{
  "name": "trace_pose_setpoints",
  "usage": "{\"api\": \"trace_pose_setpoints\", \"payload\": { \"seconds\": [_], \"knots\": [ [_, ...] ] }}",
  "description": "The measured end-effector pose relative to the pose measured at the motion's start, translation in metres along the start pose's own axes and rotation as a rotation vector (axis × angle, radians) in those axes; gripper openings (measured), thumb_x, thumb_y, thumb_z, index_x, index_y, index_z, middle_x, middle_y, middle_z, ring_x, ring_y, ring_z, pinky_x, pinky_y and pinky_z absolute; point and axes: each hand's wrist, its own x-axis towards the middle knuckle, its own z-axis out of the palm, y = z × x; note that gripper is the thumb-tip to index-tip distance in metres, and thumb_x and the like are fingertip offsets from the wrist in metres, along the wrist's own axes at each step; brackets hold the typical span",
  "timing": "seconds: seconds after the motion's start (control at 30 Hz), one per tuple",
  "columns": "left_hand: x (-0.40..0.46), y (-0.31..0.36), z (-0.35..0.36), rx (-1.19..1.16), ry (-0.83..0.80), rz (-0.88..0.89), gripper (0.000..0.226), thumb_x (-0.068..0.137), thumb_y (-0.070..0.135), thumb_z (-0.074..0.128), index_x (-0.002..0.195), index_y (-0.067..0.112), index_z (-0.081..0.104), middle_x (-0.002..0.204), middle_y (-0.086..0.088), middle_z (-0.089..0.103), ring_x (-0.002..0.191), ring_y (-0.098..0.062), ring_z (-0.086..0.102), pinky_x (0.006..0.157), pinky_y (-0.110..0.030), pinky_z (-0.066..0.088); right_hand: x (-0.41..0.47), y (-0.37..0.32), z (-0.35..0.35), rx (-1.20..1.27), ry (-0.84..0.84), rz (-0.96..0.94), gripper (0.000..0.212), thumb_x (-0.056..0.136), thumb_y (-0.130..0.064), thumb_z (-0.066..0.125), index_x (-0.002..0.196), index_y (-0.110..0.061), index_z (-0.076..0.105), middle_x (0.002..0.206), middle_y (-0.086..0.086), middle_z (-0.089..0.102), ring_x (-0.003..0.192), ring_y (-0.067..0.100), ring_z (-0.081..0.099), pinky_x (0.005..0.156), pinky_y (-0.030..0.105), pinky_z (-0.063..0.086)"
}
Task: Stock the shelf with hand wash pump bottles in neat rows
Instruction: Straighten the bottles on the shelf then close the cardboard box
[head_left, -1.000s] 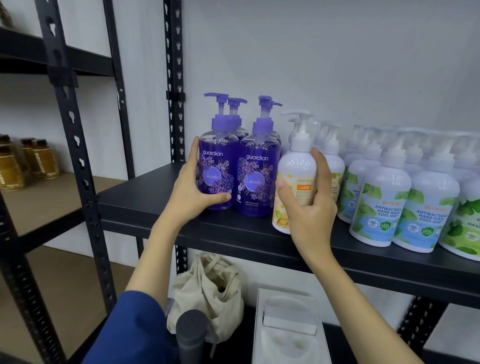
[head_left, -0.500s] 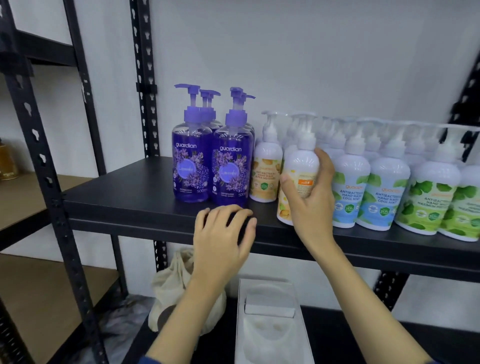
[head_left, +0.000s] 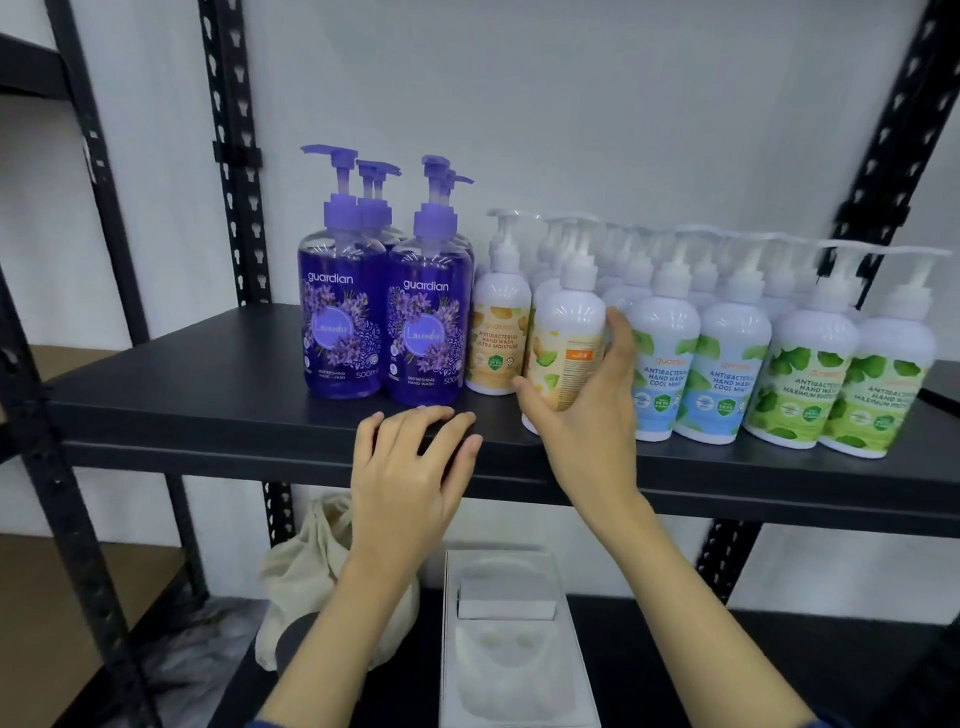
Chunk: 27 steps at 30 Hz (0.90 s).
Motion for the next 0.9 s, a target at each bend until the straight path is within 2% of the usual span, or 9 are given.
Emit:
{"api": "trace_pose_setpoints", "payload": {
  "seconds": [0.17,0.23,0.33,0.43,0.53,0.67,0.77,0.83,0.9],
  "knots": [
    [-0.0002,0.0007,0.0009,-0.011,0.007,-0.021,0.031,0.094,0.033,0.048,0.1,0.015,0.073,0.101,-0.002,0.069,0.094,-0.016,0.057,0.091,-0.039,0.037,0.0058,0.0021,-0.0032,0.117,-0.116,0.052,0.089,0.08,-0.022,0.07,0.146,-0.031,0.01,0.14,-0.001,0.043,0.116,0.016,0.053,0.093,0.038,0.049],
    [0.0,0.0012,0.0007,-0.016,0.005,-0.028,0.032,0.094,0.033,0.047,0.1,0.014,0.073,0.101,-0.003,0.069,0.094,-0.016,0.056,0.092,-0.038,0.037,0.0058,0.0019,-0.0023,0.1,-0.101,0.05,0.09,0.08,-0.026,0.071,0.146,-0.03,0.011,0.141,-0.001,0.042,0.118,0.016,0.051,0.093,0.036,0.048],
    [0.0001,0.0015,0.0004,-0.013,0.0,-0.028,0.031,0.094,0.033,0.048,0.101,0.015,0.073,0.101,-0.003,0.068,0.094,-0.017,0.057,0.092,-0.038,0.037,0.0052,-0.0019,0.0021,0.023,-0.025,0.022,0.097,0.074,-0.034,0.078,0.147,-0.021,0.015,0.143,0.001,0.035,0.126,0.015,0.041,0.095,0.027,0.041],
    [0.0,0.0011,0.0005,-0.014,-0.004,-0.029,0.032,0.095,0.033,0.047,0.101,0.015,0.073,0.102,-0.003,0.068,0.092,-0.018,0.058,0.091,-0.039,0.038,0.0078,-0.0043,0.0045,0.014,-0.02,0.033,0.097,0.074,-0.029,0.079,0.147,-0.021,0.016,0.146,0.001,0.033,0.129,0.018,0.04,0.1,0.038,0.043],
    [-0.0001,0.0007,0.0008,-0.018,0.004,-0.035,0.033,0.096,0.033,0.046,0.101,0.015,0.073,0.101,-0.003,0.068,0.093,-0.016,0.056,0.09,-0.04,0.038,0.0096,-0.0016,0.003,0.088,-0.083,0.052,0.093,0.076,-0.026,0.075,0.144,-0.029,0.013,0.143,-0.002,0.04,0.121,0.02,0.05,0.094,0.047,0.048],
    [-0.0008,0.0007,0.002,-0.019,0.008,-0.034,0.033,0.096,0.033,0.046,0.101,0.014,0.073,0.101,-0.003,0.068,0.093,-0.016,0.055,0.09,-0.04,0.038,0.0055,0.0,0.0015,0.007,-0.043,-0.071,0.093,0.077,-0.029,0.075,0.147,-0.024,0.013,0.143,0.005,0.034,0.126,0.02,0.043,0.098,0.039,0.045],
    [-0.0005,0.0013,0.0025,-0.016,0.004,-0.032,0.034,0.096,0.033,0.046,0.101,0.014,0.073,0.101,-0.003,0.069,0.095,-0.015,0.055,0.09,-0.04,0.038,0.0012,-0.001,0.002,-0.198,-0.005,-0.138,0.099,0.071,-0.044,0.078,0.143,-0.033,0.011,0.125,0.013,0.036,0.113,0.025,0.041,0.081,0.028,0.039],
    [-0.0004,0.0015,0.0023,-0.013,0.006,-0.032,0.034,0.095,0.033,0.046,0.101,0.014,0.073,0.101,-0.003,0.069,0.096,-0.014,0.054,0.09,-0.039,0.038,0.0006,-0.0004,0.0014,-0.212,-0.008,-0.134,0.098,0.071,-0.039,0.079,0.141,-0.036,0.01,0.119,0.013,0.037,0.107,0.025,0.043,0.079,0.026,0.038],
    [-0.0004,0.001,0.0025,-0.01,0.009,-0.031,0.034,0.095,0.033,0.046,0.1,0.014,0.073,0.101,-0.003,0.069,0.096,-0.014,0.053,0.091,-0.039,0.037,0.0,0.0007,-0.0004,-0.145,-0.044,-0.116,0.096,0.075,-0.029,0.078,0.146,-0.031,0.013,0.126,0.011,0.038,0.112,0.021,0.042,0.085,0.024,0.038]
  ]
}}
